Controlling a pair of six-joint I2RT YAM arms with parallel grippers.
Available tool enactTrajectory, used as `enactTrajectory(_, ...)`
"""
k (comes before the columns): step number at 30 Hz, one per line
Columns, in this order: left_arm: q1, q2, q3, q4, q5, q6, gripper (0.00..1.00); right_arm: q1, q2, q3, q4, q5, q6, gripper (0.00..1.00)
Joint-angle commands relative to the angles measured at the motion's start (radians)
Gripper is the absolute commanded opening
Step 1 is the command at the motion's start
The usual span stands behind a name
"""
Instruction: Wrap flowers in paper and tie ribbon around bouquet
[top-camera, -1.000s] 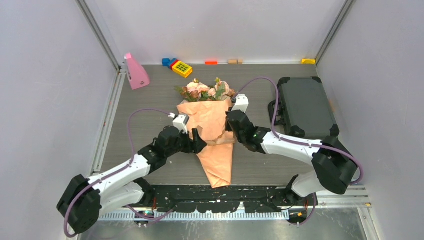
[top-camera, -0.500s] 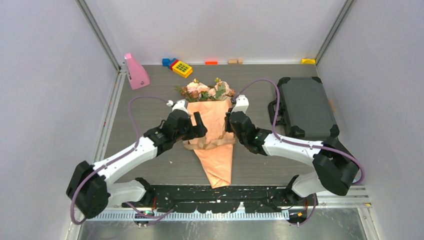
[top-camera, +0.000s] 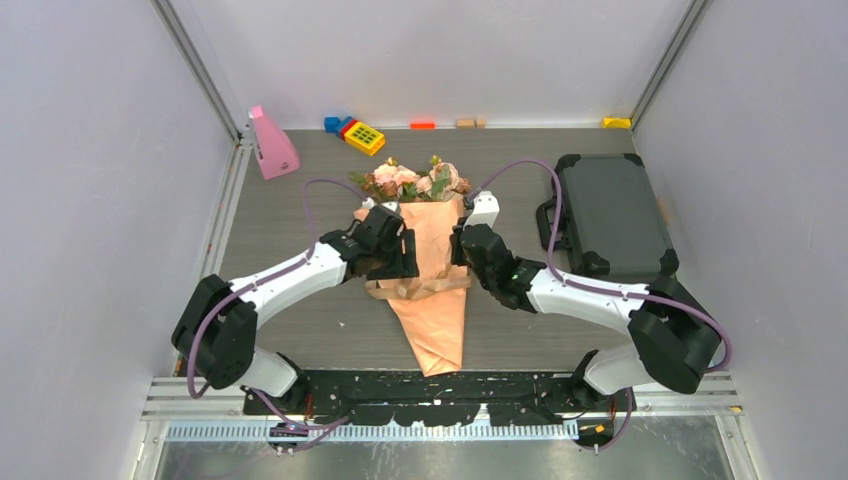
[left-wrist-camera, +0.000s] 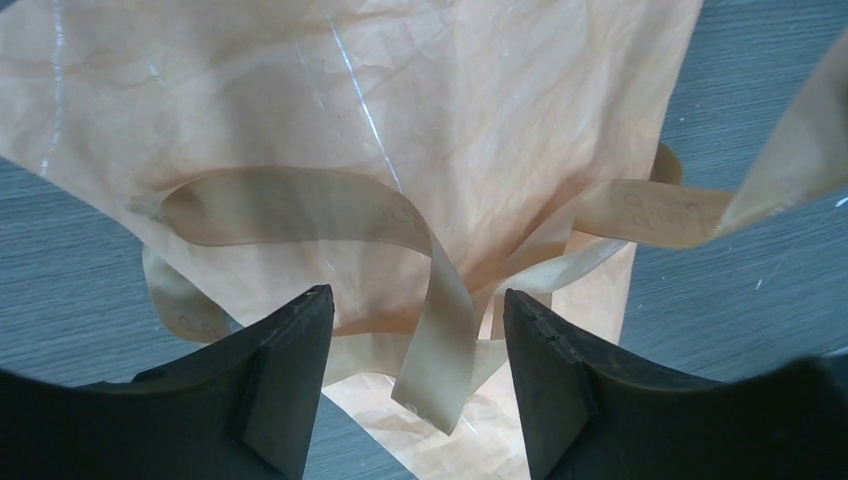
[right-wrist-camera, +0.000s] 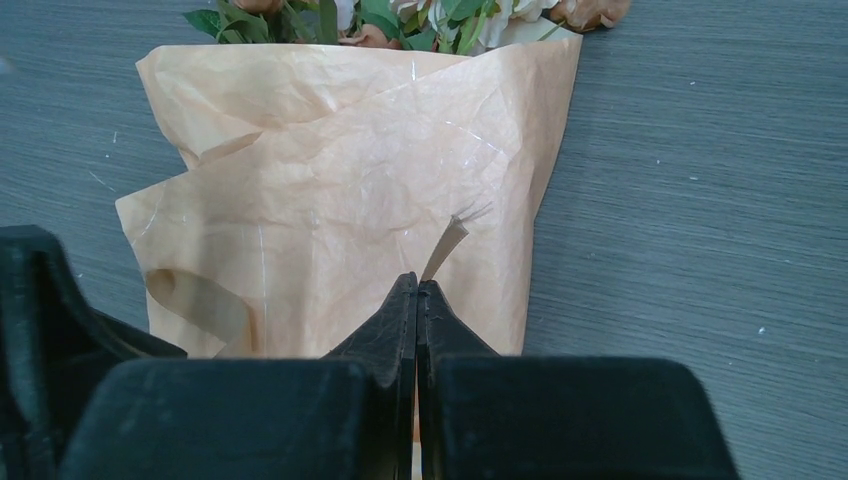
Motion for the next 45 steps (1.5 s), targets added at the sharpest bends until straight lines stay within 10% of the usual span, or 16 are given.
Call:
enactTrajectory(1,0.000,0.049,0.055,-0.028,0.068,0.023,0.61,-0.004,-0.054,-0.009,0.060,0.020,0.003,0.01)
enactTrajectory(8,0.000,0.087,0.096,-0.084,-0.022,0.011,0.00,-0.019,-0.076,-0.017,0.050,0.066,-0.033,0.01)
enactTrajectory(19,0.039,-0.082,0.042,-0.141,-0.292,-0.027,0.00,-0.255,-0.153,0.007,-0.032,0.174,-0.158,0.01)
enactTrajectory(45,0.694,-0.275,-0.298,-0.190,-0.367,-0.218,0.00,-0.889,-0.173,-0.015,-0.203,0.188,-0.225,0.01)
